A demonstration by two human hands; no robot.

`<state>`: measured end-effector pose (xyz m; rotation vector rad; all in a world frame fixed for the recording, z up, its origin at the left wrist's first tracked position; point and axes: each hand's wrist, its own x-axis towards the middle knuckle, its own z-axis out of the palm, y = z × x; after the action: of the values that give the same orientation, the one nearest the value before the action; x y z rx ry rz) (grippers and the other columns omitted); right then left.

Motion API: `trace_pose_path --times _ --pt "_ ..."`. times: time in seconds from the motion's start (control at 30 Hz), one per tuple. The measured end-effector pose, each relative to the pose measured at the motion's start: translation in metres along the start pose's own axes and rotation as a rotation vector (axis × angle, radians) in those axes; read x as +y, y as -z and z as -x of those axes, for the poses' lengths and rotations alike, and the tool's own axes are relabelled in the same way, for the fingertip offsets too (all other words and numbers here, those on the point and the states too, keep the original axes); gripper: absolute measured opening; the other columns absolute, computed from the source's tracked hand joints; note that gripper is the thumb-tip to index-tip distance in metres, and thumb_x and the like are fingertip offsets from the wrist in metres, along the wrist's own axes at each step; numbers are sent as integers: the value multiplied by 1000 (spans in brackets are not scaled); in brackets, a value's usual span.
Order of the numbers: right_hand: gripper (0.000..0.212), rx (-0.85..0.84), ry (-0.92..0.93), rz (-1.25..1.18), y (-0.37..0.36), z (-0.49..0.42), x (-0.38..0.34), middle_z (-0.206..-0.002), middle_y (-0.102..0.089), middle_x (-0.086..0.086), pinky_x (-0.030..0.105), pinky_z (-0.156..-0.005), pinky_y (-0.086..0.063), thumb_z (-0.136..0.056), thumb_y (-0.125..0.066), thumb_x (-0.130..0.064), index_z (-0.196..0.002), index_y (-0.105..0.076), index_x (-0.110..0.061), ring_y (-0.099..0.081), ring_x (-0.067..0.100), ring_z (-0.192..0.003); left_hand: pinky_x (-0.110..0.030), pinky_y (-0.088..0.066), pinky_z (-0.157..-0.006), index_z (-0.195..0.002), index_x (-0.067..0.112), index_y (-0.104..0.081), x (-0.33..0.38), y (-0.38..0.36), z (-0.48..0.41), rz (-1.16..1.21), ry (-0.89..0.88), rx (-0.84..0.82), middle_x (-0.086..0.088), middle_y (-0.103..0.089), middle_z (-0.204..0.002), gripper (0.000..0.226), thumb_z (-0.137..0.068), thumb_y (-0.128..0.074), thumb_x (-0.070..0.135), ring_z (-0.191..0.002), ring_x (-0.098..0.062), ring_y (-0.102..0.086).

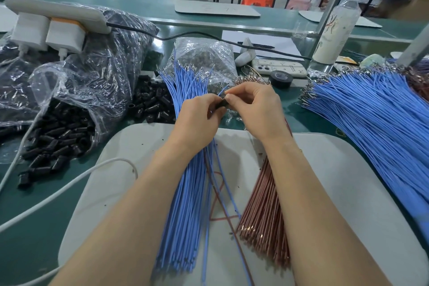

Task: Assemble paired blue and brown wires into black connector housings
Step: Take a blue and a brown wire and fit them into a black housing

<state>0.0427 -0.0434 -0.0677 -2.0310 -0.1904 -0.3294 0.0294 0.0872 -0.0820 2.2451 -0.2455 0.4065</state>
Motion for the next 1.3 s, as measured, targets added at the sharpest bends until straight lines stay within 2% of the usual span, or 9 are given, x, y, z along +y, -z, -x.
trace_pose_path --times 0.4,0.5,0.63,0.7,0.77,0.9,0.97,1.17,1.3 --pt "16 -34 -61 -105 -10 1 4 -84 -72 6 47 -87 -53 -84 -68 -9 -78 -69 -24 -69 23 -86 -16 -29 -49 -91 10 -70 -3 1 -1 -44 1 23 6 -49 -57 12 -91 -59 15 -51 -7 -40" --pt "13 -44 -88 -116 -10 1 3 -85 -72 10 45 -87 -54 -86 -66 -8 -80 -70 -20 -69 24 -85 -17 -37 -54 -92 10 -70 -4 0 0 -38 16 11 3 -57 -62 13 -91 -59 17 -55 -9 -43" --pt "16 -79 -215 -333 -3 1 2 -85 -70 13 19 -69 -57 -94 -54 -4 -88 -68 -11 -66 7 -67 -27 -45 -67 -97 12 -71 -5 -2 0 2 49 -13 -2 -68 -79 14 -89 -61 19 -66 -15 -52" --pt "19 -71 -249 -397 0 1 2 -80 -67 7 14 -65 -54 -96 -51 -3 -88 -66 -11 -64 3 -62 -29 -46 -69 -96 12 -71 -5 -2 1 10 47 -13 -4 -69 -80 13 -89 -62 19 -70 -18 -55" --pt "17 -83 -230 -347 0 2 2 -78 -68 8 18 -68 -56 -94 -56 -5 -84 -67 -12 -65 8 -65 -30 -46 -69 -96 11 -71 -4 -2 1 12 46 -13 -5 -69 -80 14 -89 -62 19 -70 -19 -56" --pt "10 -59 -194 -244 -5 2 2 -86 -71 19 42 -84 -57 -89 -63 -7 -81 -68 -11 -69 33 -84 -23 -41 -63 -98 13 -71 -4 -1 1 13 28 -26 -3 -69 -79 15 -90 -61 19 -64 -13 -51" --pt "11 -54 -194 -259 -6 3 1 -87 -71 20 45 -86 -56 -88 -63 -6 -80 -67 -11 -69 34 -86 -21 -36 -59 -97 13 -72 -3 -1 2 1 16 -22 -1 -66 -75 14 -90 -60 18 -59 -10 -47" --pt "8 -115 -199 -323 -4 4 0 -86 -70 14 30 -80 -58 -90 -62 -7 -85 -68 -11 -67 18 -77 -22 -39 -62 -100 18 -70 -2 0 2 -7 37 0 7 -62 -74 15 -89 -61 22 -58 -3 -46" --pt "8 -211 -178 -272 4 5 1 -74 -67 5 17 -60 -53 -91 -62 -9 -84 -66 -11 -60 5 -60 -12 -36 -58 -95 18 -70 -1 2 4 39 29 -38 5 -65 -75 12 -88 -62 24 -59 -3 -48"
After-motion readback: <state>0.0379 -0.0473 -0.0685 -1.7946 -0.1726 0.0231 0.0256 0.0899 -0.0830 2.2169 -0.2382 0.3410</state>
